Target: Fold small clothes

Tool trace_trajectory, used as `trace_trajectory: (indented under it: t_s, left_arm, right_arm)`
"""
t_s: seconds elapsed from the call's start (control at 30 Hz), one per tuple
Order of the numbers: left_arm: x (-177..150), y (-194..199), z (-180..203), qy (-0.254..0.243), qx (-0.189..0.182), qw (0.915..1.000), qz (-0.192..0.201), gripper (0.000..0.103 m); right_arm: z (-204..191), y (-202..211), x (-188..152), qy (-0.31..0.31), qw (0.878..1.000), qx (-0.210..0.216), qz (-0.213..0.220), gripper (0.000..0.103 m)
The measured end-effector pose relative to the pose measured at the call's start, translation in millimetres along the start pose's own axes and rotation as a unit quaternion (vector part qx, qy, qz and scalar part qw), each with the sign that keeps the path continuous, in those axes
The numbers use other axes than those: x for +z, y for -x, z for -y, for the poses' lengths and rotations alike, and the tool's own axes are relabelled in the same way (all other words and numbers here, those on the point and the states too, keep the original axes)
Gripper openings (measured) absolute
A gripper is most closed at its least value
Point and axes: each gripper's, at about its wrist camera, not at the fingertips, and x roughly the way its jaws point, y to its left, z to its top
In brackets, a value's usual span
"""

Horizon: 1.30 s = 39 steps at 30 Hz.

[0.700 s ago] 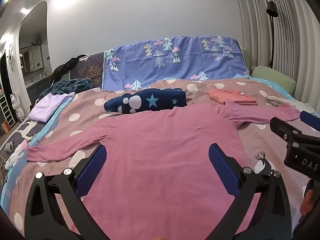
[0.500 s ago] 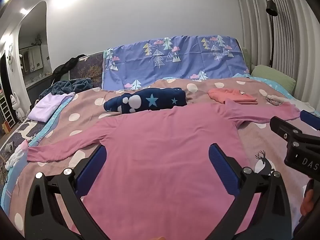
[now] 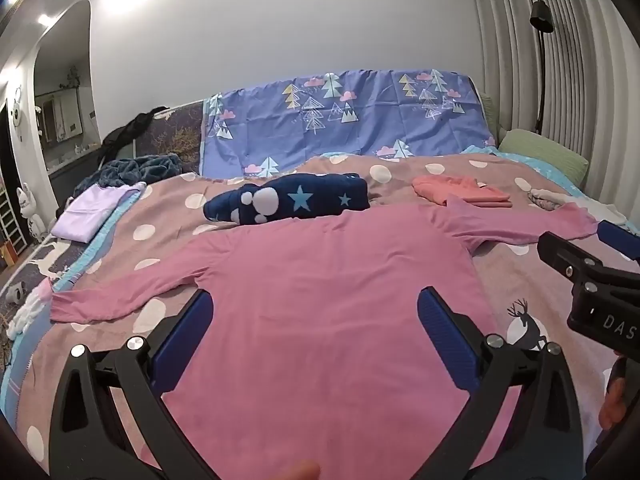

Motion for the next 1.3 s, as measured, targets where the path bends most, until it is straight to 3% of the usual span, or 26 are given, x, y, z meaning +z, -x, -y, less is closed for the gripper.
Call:
trace_trajectory:
  t_s: [0.2,0.6,0.83,1.03,1.17,1.3]
  left_arm:
    - [-6,-3,-2,0.006,-0.010,0.9999,0.000,0.102]
    - [-5,2,1,-0.011,0.012,0.9997,0.019,0.102]
    - [-3,1,1,-0.010,0.012,0.9997,0.018,0.102]
    - [-2,1,1,-0.009,0.018,0.9994,0.029,0.102]
    - [-3,7,-4,0.009,0.002,0.9977,0.067,0.102]
    - [-2,5,-10,0.027,-0.015,0.9972,0.068,0.102]
  right_arm:
    - [0,-1,-2,-0.001,1.000,0.002,-0.002,0.101]
    - [5,-7,-4,-0.040,0.999,0.022,-0.028,0.101]
    - [-3,-8,-7,-0.042,0.995,0.069,-0.054,0.101]
    - [-10,0,-7,-0.012,0.999,0.043,-0.019,0.101]
    - [-7,0,-5,-0.019,0.999,0.041,-0.014,0.101]
    - [-7,0,-6,-0.014,0.999,0.040,-0.009,0.101]
